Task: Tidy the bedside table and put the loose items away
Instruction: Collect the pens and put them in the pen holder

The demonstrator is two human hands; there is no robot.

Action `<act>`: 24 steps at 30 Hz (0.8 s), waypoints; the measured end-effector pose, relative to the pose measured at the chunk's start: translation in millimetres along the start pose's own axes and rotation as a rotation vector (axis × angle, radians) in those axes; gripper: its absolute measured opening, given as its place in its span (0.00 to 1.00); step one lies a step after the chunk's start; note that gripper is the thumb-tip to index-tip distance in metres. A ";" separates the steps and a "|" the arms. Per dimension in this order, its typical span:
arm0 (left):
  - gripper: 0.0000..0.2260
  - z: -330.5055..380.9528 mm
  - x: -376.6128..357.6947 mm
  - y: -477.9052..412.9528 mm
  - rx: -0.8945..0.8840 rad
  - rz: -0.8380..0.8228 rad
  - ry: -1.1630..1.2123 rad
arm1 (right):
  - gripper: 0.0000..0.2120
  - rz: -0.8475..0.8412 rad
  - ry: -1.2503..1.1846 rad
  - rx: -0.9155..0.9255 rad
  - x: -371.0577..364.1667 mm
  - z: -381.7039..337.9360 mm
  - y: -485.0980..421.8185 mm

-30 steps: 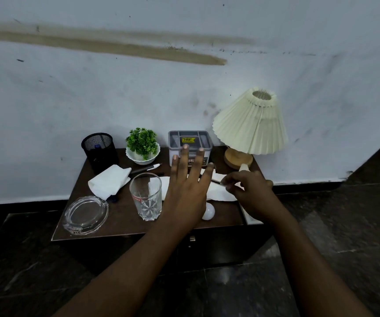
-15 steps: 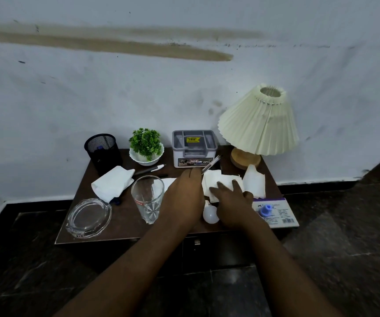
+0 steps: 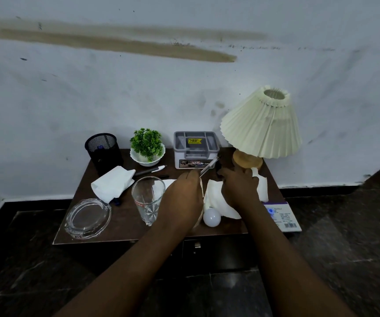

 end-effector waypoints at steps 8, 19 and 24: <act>0.12 -0.5 -13.5 -4.5 0.027 -0.037 0.025 | 0.05 0.186 0.005 -0.196 1.9 5.6 -4.1; 0.09 0.3 -17.6 -4.1 0.103 -0.034 0.142 | 0.04 0.121 0.067 -0.163 -6.4 3.1 -11.0; 0.09 -12.7 -42.3 -11.3 0.407 -0.158 0.988 | 0.06 0.161 0.003 -0.191 6.0 6.0 -7.4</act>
Point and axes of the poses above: each hand's wrist, its own y-axis away from the middle knuckle, its own x-axis out of the back of the hand, z = x × y, the point moved 5 cm from there along -y, towards the middle knuckle, and after that the axes turned 12 degrees about -z, right-handed, at the moved point
